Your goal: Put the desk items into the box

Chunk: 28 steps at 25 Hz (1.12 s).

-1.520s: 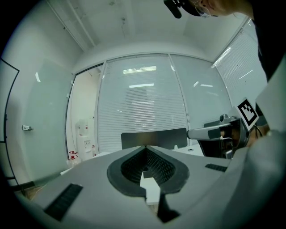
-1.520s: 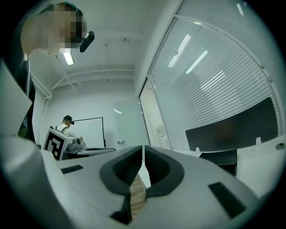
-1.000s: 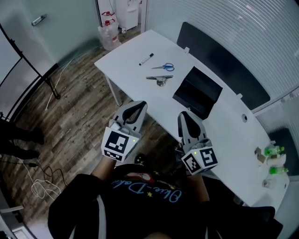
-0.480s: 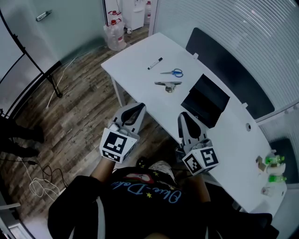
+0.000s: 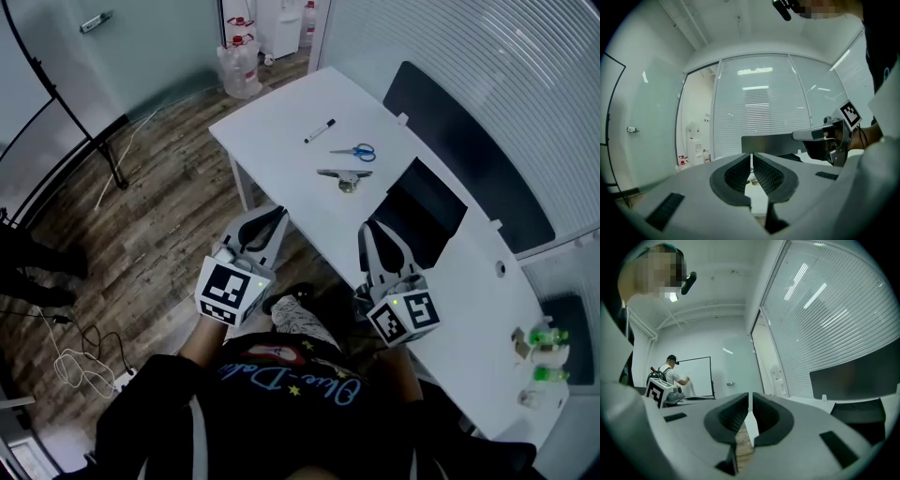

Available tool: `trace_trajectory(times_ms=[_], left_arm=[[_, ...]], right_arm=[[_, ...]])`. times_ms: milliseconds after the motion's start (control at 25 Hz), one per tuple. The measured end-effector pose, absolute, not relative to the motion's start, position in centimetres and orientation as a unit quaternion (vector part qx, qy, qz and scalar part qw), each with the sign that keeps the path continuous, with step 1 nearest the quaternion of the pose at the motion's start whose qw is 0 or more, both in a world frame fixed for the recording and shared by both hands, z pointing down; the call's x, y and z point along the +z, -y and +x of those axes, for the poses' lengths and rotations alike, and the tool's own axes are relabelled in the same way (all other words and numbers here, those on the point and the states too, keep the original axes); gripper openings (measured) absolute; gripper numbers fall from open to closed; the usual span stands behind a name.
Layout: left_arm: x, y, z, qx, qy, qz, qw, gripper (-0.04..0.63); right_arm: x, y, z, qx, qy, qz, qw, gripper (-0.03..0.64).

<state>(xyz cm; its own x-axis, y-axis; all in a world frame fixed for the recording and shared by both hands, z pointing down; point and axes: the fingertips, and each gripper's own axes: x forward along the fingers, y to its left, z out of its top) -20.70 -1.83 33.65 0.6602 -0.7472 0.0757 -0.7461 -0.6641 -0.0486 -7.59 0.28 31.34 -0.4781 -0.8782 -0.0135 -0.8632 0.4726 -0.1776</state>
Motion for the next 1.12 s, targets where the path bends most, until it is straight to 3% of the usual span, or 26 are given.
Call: trace_trajectory(times_ms=[1120], left_arm=[[34.6, 17.1, -16.1, -0.070, -0.364, -0.929, -0.004, 0.017]], right_arm=[[33.1, 12.5, -3.2, -0.096, -0.830, -0.544, 0.081, 0.021]])
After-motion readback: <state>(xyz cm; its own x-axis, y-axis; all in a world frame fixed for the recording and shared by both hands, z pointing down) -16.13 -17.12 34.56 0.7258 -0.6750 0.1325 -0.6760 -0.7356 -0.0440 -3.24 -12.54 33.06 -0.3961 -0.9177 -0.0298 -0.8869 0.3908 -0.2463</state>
